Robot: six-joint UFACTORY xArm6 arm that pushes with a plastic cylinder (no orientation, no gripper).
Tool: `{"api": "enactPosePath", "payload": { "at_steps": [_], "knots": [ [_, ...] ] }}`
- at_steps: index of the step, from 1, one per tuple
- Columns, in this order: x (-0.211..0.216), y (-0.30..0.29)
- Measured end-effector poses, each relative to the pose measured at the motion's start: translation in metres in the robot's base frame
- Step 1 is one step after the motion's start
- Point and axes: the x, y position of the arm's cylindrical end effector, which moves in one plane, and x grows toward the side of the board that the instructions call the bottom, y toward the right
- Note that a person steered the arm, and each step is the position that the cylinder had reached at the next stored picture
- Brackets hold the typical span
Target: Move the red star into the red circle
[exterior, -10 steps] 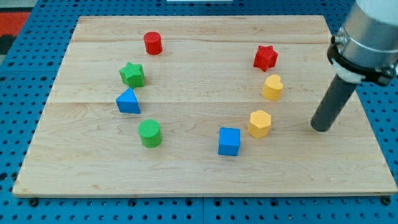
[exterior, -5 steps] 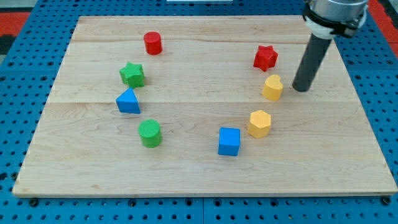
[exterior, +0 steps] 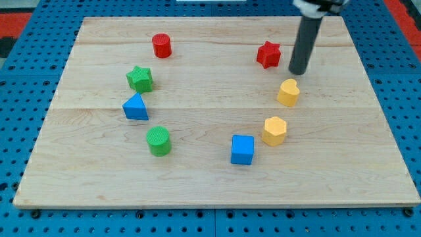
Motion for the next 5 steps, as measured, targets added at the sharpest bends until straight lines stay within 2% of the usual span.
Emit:
{"api": "enactPosePath", "payload": {
  "at_steps": [1,3,4,5],
  "knots": [
    [-0.032,-0.033],
    [-0.033,-0.185],
    [-0.040,-0.226],
    [-0.065,-0.221]
  ]
}}
